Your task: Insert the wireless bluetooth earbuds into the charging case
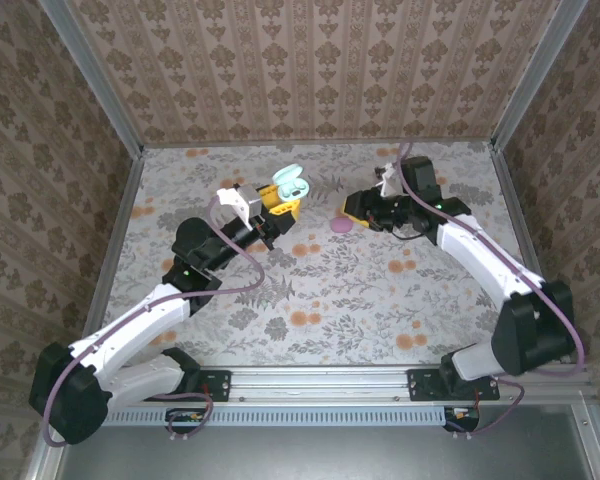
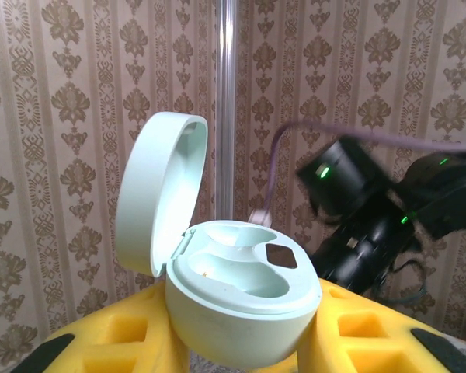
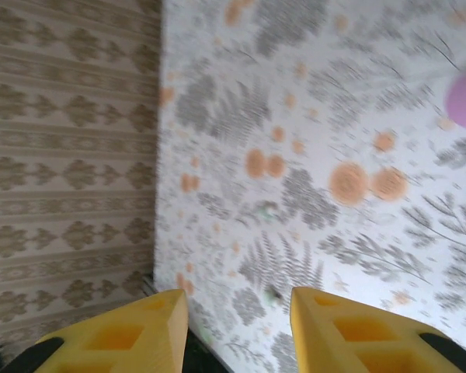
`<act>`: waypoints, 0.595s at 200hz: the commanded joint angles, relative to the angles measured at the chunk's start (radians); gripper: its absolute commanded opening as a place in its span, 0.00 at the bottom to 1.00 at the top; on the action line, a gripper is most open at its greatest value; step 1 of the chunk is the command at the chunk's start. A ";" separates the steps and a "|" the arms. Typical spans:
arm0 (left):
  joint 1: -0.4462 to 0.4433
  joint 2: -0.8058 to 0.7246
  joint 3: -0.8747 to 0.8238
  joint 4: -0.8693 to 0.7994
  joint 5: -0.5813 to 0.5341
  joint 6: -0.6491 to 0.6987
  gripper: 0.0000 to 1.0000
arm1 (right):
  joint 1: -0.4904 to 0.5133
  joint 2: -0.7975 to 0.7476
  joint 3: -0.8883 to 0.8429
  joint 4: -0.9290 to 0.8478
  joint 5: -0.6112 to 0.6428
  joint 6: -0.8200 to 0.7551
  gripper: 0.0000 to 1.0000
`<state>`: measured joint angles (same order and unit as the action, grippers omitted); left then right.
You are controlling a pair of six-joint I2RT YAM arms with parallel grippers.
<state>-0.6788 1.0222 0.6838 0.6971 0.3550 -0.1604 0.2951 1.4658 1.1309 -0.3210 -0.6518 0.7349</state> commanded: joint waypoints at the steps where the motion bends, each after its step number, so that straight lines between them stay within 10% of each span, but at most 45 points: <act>1: 0.004 -0.060 -0.010 -0.041 -0.026 0.017 0.34 | 0.055 0.088 -0.009 -0.048 0.018 -0.042 0.39; 119: 0.001 -0.203 0.007 -0.202 -0.056 0.051 0.34 | 0.381 0.698 0.492 -0.147 0.074 -0.288 0.34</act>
<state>-0.6788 0.8482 0.6800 0.5053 0.3126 -0.1265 0.6472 2.0796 1.5089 -0.3870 -0.6052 0.5514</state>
